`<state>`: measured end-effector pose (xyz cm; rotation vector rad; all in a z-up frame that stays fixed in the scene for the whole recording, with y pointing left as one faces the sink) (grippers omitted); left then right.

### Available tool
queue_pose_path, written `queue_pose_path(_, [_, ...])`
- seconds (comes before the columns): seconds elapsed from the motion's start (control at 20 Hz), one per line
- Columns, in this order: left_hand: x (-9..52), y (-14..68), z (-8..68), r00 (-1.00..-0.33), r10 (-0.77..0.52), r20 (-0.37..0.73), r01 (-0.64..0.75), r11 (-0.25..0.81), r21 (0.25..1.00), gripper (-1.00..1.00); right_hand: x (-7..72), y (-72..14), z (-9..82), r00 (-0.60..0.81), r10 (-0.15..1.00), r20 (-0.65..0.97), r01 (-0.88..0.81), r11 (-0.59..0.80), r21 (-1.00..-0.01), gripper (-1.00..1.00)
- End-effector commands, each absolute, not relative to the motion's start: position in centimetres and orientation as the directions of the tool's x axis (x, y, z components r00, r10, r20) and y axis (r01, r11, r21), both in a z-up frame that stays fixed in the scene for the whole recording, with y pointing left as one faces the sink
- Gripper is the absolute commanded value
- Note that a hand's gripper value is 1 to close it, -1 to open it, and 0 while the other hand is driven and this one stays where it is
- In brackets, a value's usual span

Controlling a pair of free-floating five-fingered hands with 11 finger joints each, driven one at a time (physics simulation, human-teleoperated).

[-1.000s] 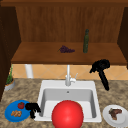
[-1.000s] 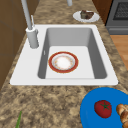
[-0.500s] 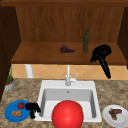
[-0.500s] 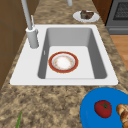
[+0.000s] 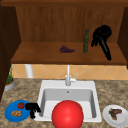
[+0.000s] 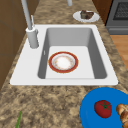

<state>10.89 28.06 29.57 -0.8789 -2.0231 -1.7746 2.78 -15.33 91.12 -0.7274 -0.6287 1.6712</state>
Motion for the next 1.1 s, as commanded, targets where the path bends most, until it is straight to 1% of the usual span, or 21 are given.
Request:
queue_pose_path(0.0, [10.9, 28.1, 29.6, -0.764, 0.242, 0.598, 0.625, 0.045, 0.780, 0.00, 4.8, -15.2, 93.7, -0.100, 0.985, -0.142, -0.621, -0.173, -0.765, -1.00])
queue_pose_path(0.25, [10.9, 28.1, 29.6, -0.764, 0.242, 0.598, 0.625, 0.045, 0.780, 0.00, 7.3, -14.3, 96.3, -0.070, 0.982, -0.174, -0.580, -0.182, -0.794, -1.00])
queue_pose_path(0.4, [10.9, 28.1, 29.6, -0.764, 0.242, 0.598, 0.625, 0.045, 0.780, 0.00, 8.8, -13.4, 96.7, -0.055, 0.978, -0.203, -0.513, -0.202, -0.834, -1.00])
queue_pose_path(0.55, [10.9, 28.1, 29.6, -0.764, 0.242, 0.598, 0.625, 0.045, 0.780, 0.00, 9.6, -12.6, 95.0, -0.079, 0.975, -0.207, -0.458, -0.220, -0.861, -1.00])
queue_pose_path(0.75, [10.9, 28.1, 29.6, -0.764, 0.242, 0.598, 0.625, 0.045, 0.780, 0.00, 11.1, -12.5, 95.7, -0.070, 0.976, -0.208, -0.302, -0.220, -0.928, -1.00])
queue_pose_path(0.9, [10.9, 28.1, 29.6, -0.764, 0.242, 0.598, 0.625, 0.045, 0.780, 0.00, 12.2, -12.4, 95.6, -0.093, 0.976, -0.197, -0.243, -0.214, -0.946, -1.00])
queue_pose_path(1.05, [10.9, 28.1, 29.6, -0.764, 0.242, 0.598, 0.625, 0.045, 0.780, 0.00, 13.6, -12.6, 94.3, -0.119, 0.971, -0.208, -0.217, -0.230, -0.949, -1.00])
